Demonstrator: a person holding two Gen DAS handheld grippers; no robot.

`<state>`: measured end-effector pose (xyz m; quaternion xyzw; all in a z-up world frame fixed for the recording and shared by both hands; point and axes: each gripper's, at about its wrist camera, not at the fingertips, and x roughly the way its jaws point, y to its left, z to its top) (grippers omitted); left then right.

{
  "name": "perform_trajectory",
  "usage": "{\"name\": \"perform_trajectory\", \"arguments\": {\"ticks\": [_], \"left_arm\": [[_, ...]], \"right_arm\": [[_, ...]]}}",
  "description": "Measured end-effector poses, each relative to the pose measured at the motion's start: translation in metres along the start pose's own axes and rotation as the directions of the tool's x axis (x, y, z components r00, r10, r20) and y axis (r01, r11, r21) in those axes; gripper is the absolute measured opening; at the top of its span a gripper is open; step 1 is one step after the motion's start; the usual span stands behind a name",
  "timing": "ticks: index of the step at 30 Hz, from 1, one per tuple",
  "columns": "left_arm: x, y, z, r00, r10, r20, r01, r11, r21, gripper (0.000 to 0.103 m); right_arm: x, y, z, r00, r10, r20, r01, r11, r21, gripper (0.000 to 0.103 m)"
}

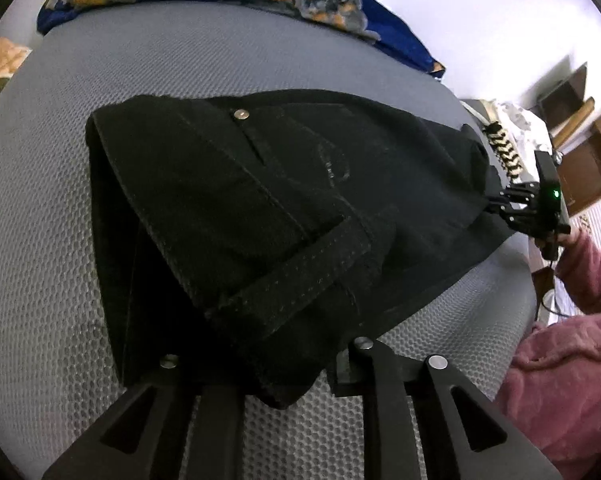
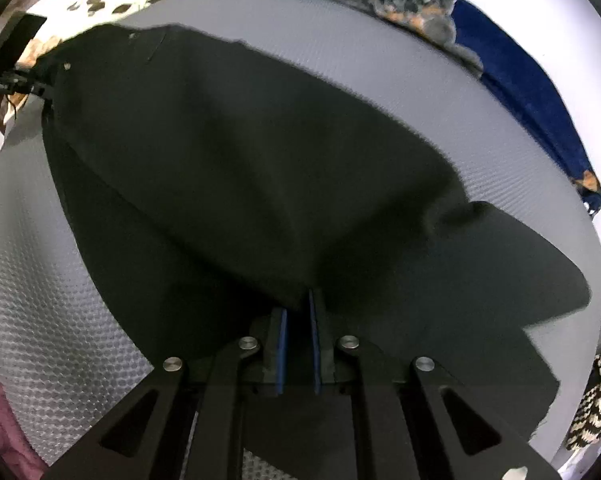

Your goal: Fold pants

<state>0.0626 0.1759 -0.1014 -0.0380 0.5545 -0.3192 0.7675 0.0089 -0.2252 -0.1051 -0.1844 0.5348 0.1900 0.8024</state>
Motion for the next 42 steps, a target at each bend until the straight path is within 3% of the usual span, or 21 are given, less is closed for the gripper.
{"name": "perform_trajectory", "arguments": {"ticks": [7,11,12,13,14,16,18,20,23,27,29,32,34,37,38,39,42], "left_arm": [[-0.018,0.000,-0.008,0.998,0.059,-0.010,-0.060,0.997,-0.047,0.032],[-0.030,-0.001,-0.016,0.995,0.095,-0.006,-0.095,0.993,-0.074,0.033],[-0.030,-0.001,-0.017,0.994,0.113,-0.009,-0.113,0.990,-0.089,0.039],[-0.032,-0.002,-0.018,0.990,0.142,-0.019,-0.143,0.985,-0.095,0.058],[-0.033,-0.004,-0.018,0.984,0.176,-0.031,-0.178,0.979,-0.102,0.068],[-0.047,-0.002,-0.028,0.974,0.224,0.006,-0.221,0.963,-0.156,0.073],[-0.058,0.002,-0.036,0.986,0.159,0.039,-0.145,0.957,-0.251,0.073],[-0.068,0.007,-0.045,0.990,0.101,0.097,-0.057,0.925,-0.376,0.073],[-0.067,0.013,-0.059,0.983,0.053,0.175,0.046,0.852,-0.521,0.073],[-0.048,0.024,-0.066,0.977,0.044,0.209,0.106,0.748,-0.655,0.071],[-0.043,0.033,-0.067,0.977,0.057,0.203,0.100,0.720,-0.687,0.068],[-0.030,0.036,-0.061,0.974,0.054,0.222,0.127,0.680,-0.722,0.045],[-0.034,0.033,-0.056,0.968,0.078,0.238,0.119,0.693,-0.711,0.019],[-0.050,0.027,-0.038,0.958,0.079,0.274,0.133,0.725,-0.675,0.016],[-0.055,0.027,-0.031,0.957,0.084,0.278,0.125,0.744,-0.656,0.016],[-0.063,0.021,-0.019,0.954,0.105,0.281,0.095,0.781,-0.617,0.016],[-0.079,0.016,0.002,0.948,0.127,0.292,0.052,0.844,-0.535,0.015]], "right_arm": [[0.003,-0.002,-0.003,1.000,-0.016,0.021,0.016,0.999,0.037,0.008],[0.002,0.001,-0.004,0.999,-0.035,0.025,0.034,0.999,0.027,0.008],[0.002,0.000,-0.003,0.999,-0.034,0.027,0.033,0.999,0.026,0.008],[0.002,0.000,-0.003,0.999,-0.032,0.029,0.031,0.999,0.027,0.008],[0.002,0.000,-0.003,0.999,-0.031,0.030,0.030,0.999,0.027,0.008],[0.002,0.001,-0.004,0.999,-0.030,0.035,0.029,0.999,0.024,0.008],[0.001,0.003,-0.006,0.999,-0.029,0.041,0.028,0.999,0.021,0.008],[0.001,0.003,-0.006,0.999,-0.025,0.046,0.024,0.999,0.021,0.008],[0.001,0.004,-0.006,0.998,-0.020,0.055,0.019,1.000,0.022,0.009],[0.004,-0.001,-0.003,0.998,-0.014,0.059,0.013,1.000,0.022,0.009],[0.004,-0.001,-0.003,0.998,-0.015,0.060,0.014,1.000,0.020,0.009],[0.005,-0.002,-0.002,0.998,-0.019,0.061,0.018,1.000,0.020,0.009],[0.005,-0.002,-0.002,0.998,-0.020,0.061,0.019,0.999,0.026,0.009],[0.003,-0.002,-0.003,0.998,-0.020,0.064,0.017,0.999,0.051,0.009],[0.003,-0.003,-0.002,0.998,-0.020,0.066,0.015,0.998,0.064,0.008],[0.001,-0.003,-0.002,0.997,-0.022,0.068,0.017,0.998,0.068,0.008],[-0.008,-0.004,0.000,0.996,-0.029,0.083,0.023,0.997,0.079,0.008]]}}
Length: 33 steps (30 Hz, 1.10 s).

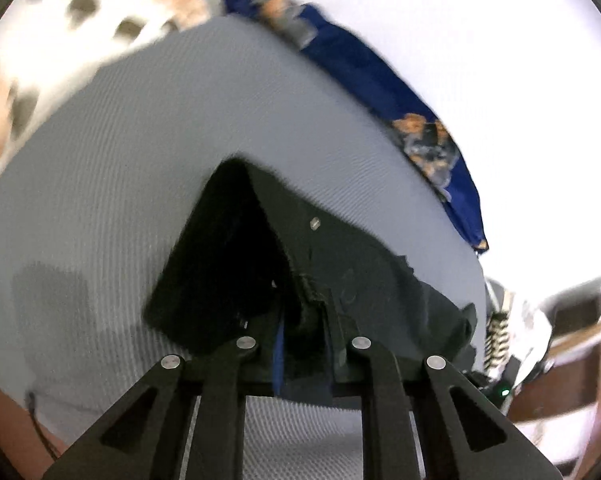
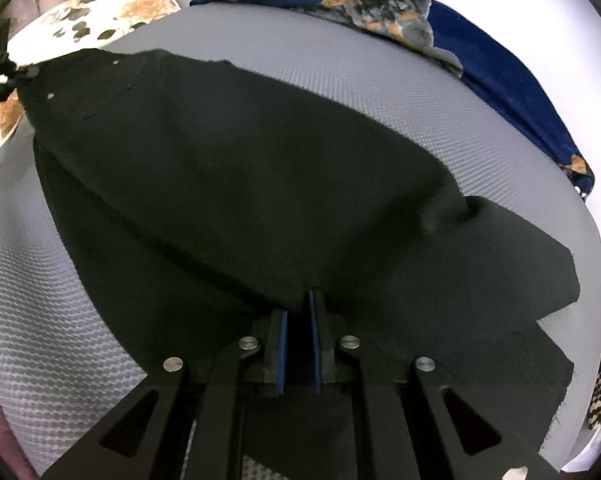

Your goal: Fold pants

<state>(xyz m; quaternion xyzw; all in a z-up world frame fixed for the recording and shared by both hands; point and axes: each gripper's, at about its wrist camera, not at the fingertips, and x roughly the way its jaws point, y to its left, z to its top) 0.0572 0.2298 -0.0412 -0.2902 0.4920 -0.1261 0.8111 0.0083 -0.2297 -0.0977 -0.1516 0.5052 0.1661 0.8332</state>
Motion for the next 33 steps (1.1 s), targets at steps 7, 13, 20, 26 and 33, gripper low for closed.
{"name": "perform_trajectory", "arguments": {"ticks": [7,13,20,26,33], "left_arm": [[0.006,-0.004,0.016,0.997,0.080,-0.020,-0.074,0.976,0.202,0.016],[0.036,0.029,-0.008,0.975,0.187,-0.121,-0.160,0.966,0.203,0.016],[0.031,0.033,-0.007,0.976,0.200,-0.086,-0.179,0.961,0.210,0.016],[0.027,0.030,0.000,0.976,0.211,-0.047,-0.193,0.948,0.252,0.016],[0.043,0.049,-0.012,0.970,0.233,-0.070,-0.211,0.949,0.235,0.020]], "right_arm": [[-0.032,0.005,0.000,0.999,0.009,0.047,-0.010,1.000,0.021,0.008],[-0.022,0.024,-0.014,0.999,0.039,-0.004,-0.038,0.999,0.003,0.008],[-0.017,0.026,-0.020,0.997,0.059,-0.046,-0.059,0.998,-0.007,0.008],[-0.017,0.025,-0.027,0.995,0.076,-0.061,-0.076,0.997,0.000,0.008],[-0.008,0.025,-0.030,0.991,0.105,-0.086,-0.104,0.994,0.012,0.009]]}}
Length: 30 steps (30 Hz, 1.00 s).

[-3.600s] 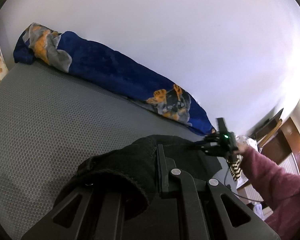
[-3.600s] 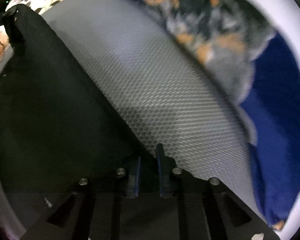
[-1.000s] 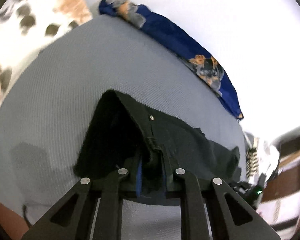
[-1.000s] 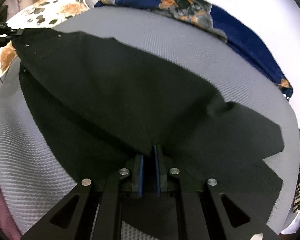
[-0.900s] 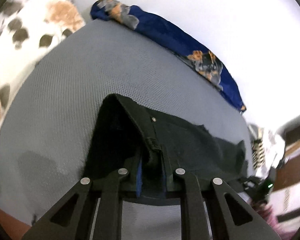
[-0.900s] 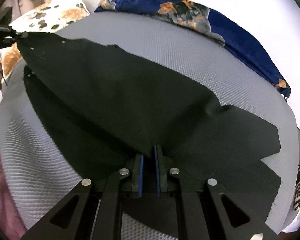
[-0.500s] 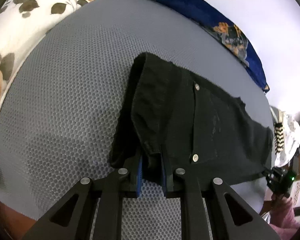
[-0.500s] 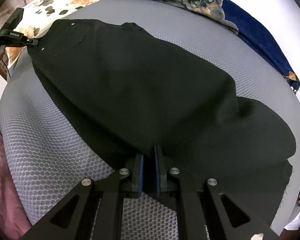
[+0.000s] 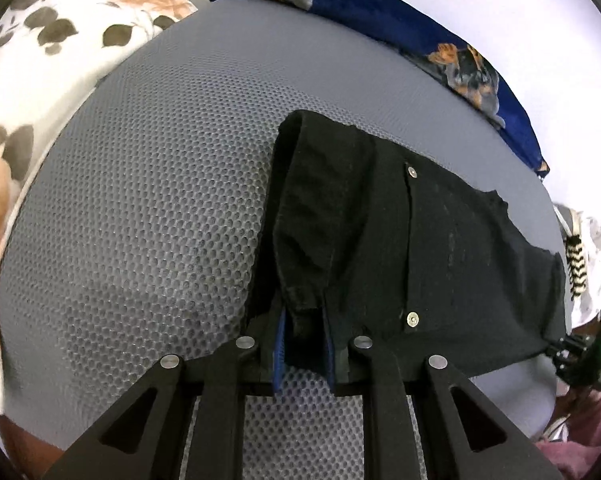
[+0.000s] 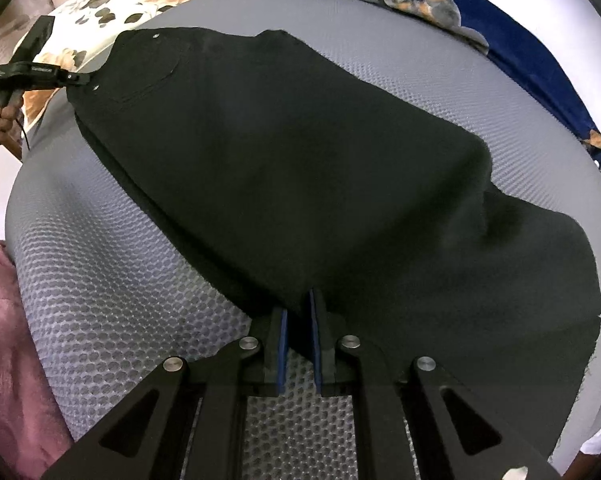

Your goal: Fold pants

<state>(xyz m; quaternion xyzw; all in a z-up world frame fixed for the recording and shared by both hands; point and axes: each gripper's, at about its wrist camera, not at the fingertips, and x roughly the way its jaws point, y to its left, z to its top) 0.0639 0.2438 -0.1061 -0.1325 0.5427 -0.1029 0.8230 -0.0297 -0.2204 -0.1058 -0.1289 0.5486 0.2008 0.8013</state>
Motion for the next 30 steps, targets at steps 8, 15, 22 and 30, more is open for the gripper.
{"name": "perform_trajectory", "arguments": {"ticks": [8,15,22,30], "left_arm": [[-0.020,-0.030,-0.006,0.985,0.154,0.072,-0.160,0.983,0.091,0.045],[-0.050,-0.080,-0.019,0.927,0.268,0.262,-0.334,0.908,0.252,0.050],[-0.041,-0.198,-0.053,0.974,-0.037,0.225,-0.115,0.772,0.625,0.061],[0.035,-0.322,-0.089,0.982,-0.188,-0.020,0.123,0.555,0.823,0.061]], "right_arm": [[0.009,-0.009,0.004,1.000,0.023,-0.010,-0.022,0.999,0.028,0.010],[0.010,-0.018,0.004,0.999,0.051,0.003,-0.051,0.996,0.067,0.010],[0.008,-0.034,0.005,0.993,0.116,0.022,-0.118,0.982,0.145,0.010],[-0.002,-0.047,0.003,0.986,0.153,0.059,-0.162,0.966,0.202,0.010]]}}
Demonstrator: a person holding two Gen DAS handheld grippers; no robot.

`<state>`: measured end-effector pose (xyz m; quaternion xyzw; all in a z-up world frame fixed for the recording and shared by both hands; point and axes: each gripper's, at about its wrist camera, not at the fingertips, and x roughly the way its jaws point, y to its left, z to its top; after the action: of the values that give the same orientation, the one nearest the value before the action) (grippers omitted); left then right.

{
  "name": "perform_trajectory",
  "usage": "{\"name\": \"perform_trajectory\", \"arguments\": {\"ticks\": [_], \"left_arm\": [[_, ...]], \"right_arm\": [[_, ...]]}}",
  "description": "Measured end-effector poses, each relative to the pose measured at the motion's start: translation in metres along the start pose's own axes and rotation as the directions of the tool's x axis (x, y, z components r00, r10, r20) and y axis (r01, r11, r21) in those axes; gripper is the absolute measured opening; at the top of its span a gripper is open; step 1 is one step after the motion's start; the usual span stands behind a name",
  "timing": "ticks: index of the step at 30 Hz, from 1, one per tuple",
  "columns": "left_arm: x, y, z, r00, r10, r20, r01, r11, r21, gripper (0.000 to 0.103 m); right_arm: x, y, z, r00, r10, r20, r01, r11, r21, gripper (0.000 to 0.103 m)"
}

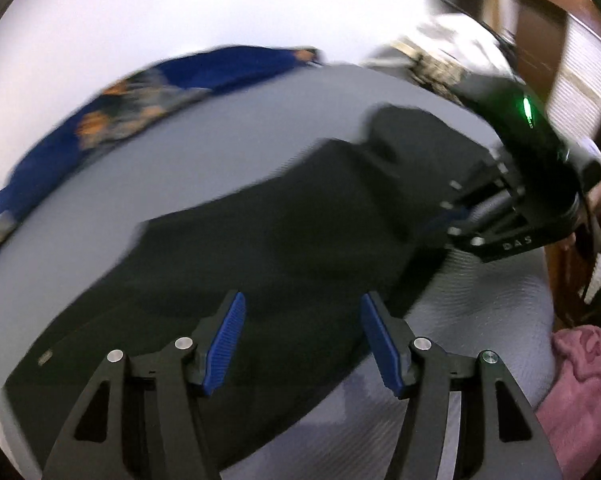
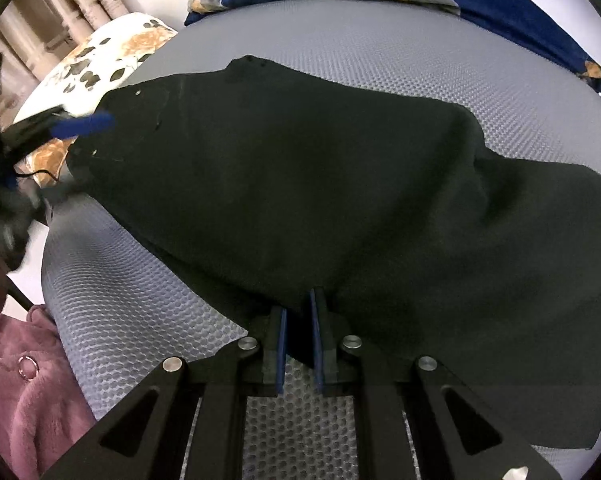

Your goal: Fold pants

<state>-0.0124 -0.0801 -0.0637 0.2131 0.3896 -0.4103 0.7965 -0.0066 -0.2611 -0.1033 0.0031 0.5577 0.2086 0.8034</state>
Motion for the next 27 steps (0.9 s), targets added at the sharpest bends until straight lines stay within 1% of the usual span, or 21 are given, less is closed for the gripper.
{"name": "perform_trajectory", "arguments": {"ticks": [2,5,7,9,11,12,13,14,15,17,19,20,21,22,23,25,27], "left_arm": [[0.024,-0.023,0.010,0.999,-0.041,-0.028,0.043,0.997,0.064,0.061],[0.047,-0.046,0.020,0.997,-0.051,-0.051,0.057,0.990,0.130,0.059],[0.056,-0.056,0.025,0.996,-0.056,-0.062,0.065,0.986,0.154,0.042],[0.067,-0.062,0.031,0.995,-0.052,-0.085,0.065,0.984,0.165,0.039],[0.075,-0.067,0.033,0.995,-0.044,-0.092,0.059,0.984,0.171,0.022],[0.076,-0.067,0.030,0.995,-0.030,-0.096,0.045,0.987,0.157,0.008],[0.078,-0.065,0.030,0.994,-0.041,-0.104,0.055,0.990,0.130,0.007],[0.078,-0.060,0.031,0.992,-0.063,-0.108,0.074,0.992,0.103,0.006],[0.076,-0.056,0.031,0.992,-0.074,-0.105,0.083,0.993,0.078,0.004],[0.076,-0.050,0.032,0.991,-0.087,-0.100,0.093,0.994,0.054,0.004],[0.074,-0.051,0.032,0.992,-0.084,-0.092,0.089,0.995,0.050,0.004],[0.073,-0.051,0.032,0.992,-0.084,-0.092,0.089,0.995,0.052,0.004],[0.074,-0.053,0.031,0.993,-0.081,-0.091,0.087,0.995,0.056,0.004],[0.075,-0.051,0.031,0.992,-0.083,-0.092,0.089,0.995,0.054,0.004],[0.076,-0.051,0.030,0.991,-0.091,-0.097,0.096,0.994,0.049,0.004],[0.077,-0.048,0.029,0.990,-0.101,-0.094,0.105,0.994,0.035,0.004],[0.075,-0.047,0.028,0.990,-0.102,-0.092,0.105,0.994,0.030,0.004]], "right_arm": [[-0.004,0.000,-0.001,1.000,-0.001,0.010,0.001,1.000,-0.001,0.010],[-0.007,0.002,0.001,1.000,0.013,0.021,-0.013,1.000,0.010,0.010],[-0.009,0.003,0.002,0.999,0.022,0.032,-0.023,1.000,0.014,0.010],[-0.011,0.004,0.003,0.999,0.028,0.041,-0.028,1.000,0.014,0.010],[-0.012,0.003,0.003,0.998,0.033,0.050,-0.034,0.999,0.019,0.010],[-0.012,0.003,0.004,0.998,0.034,0.052,-0.035,0.999,0.018,0.010],[-0.011,0.002,0.004,0.998,0.034,0.053,-0.035,0.999,0.018,0.010],[-0.011,0.003,0.003,0.998,0.037,0.052,-0.038,0.999,0.018,0.014],[-0.011,0.002,0.003,0.998,0.034,0.054,-0.035,0.999,0.024,0.021],[-0.019,-0.005,-0.005,0.997,0.046,0.068,-0.050,0.997,0.055,0.025],[-0.031,-0.016,-0.010,0.991,0.067,0.117,-0.080,0.990,0.113,0.034],[-0.039,-0.025,-0.014,0.988,0.058,0.144,-0.079,0.986,0.147,0.040],[-0.047,-0.037,-0.019,0.984,0.031,0.174,-0.065,0.979,0.191,0.043],[-0.052,-0.049,-0.023,0.982,0.009,0.191,-0.055,0.970,0.236,0.043],[-0.056,-0.065,-0.027,0.980,-0.013,0.199,-0.047,0.955,0.292,0.043],[-0.063,-0.098,-0.035,0.976,-0.051,0.212,-0.044,0.907,0.418,0.044],[-0.071,-0.131,-0.045,0.970,-0.075,0.231,-0.060,0.847,0.528,0.044]]}}
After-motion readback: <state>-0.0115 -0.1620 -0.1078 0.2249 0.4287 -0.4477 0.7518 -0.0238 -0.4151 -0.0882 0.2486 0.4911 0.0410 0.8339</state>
